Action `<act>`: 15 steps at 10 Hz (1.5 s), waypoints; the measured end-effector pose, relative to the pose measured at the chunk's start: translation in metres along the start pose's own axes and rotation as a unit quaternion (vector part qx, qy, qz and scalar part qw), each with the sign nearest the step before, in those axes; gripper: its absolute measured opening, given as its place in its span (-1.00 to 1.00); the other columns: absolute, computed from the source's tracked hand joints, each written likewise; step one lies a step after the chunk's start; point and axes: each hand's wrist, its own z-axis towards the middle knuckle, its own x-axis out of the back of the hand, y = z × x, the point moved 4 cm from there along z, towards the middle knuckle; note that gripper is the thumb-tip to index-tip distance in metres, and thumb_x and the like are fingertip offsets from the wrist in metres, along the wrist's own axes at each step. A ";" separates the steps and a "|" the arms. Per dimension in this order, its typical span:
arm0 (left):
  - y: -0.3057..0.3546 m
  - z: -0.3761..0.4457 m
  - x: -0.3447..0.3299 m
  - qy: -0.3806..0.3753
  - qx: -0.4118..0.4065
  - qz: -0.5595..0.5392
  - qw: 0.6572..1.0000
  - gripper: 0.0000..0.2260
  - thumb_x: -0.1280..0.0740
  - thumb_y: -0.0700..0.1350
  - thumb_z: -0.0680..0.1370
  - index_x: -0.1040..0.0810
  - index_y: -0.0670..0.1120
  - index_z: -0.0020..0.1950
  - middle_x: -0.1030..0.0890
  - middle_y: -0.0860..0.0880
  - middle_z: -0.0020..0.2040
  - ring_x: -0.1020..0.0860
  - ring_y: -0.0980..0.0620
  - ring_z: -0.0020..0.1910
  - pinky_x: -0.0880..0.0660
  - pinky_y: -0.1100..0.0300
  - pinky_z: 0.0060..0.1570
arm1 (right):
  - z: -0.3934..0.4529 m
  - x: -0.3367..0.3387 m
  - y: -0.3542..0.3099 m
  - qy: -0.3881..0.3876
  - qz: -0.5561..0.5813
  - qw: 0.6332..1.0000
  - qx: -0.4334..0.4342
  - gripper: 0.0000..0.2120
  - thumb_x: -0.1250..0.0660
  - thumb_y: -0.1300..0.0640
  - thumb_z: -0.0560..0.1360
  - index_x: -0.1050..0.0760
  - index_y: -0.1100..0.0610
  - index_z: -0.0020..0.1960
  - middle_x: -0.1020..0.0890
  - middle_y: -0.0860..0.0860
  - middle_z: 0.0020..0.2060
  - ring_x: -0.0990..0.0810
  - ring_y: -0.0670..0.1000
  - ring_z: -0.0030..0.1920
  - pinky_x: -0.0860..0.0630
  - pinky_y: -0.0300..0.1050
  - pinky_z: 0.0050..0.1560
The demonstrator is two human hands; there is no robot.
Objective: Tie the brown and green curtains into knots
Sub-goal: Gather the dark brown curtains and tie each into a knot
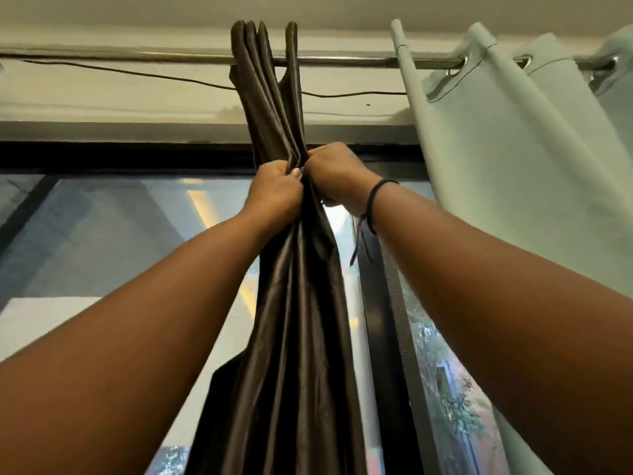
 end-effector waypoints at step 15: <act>-0.142 -0.117 0.158 -0.195 0.026 0.055 0.979 0.04 -0.34 0.32 0.19 0.11 0.08 0.53 -0.21 -0.04 0.51 -0.29 -0.05 0.44 -0.33 -0.09 0.35 | -0.070 -0.203 -0.045 0.107 -0.089 0.986 -0.095 -0.53 -0.46 -0.17 0.28 -0.52 0.02 0.11 -0.61 -0.06 -0.08 -0.59 -0.04 -0.10 -0.51 -0.16 -0.10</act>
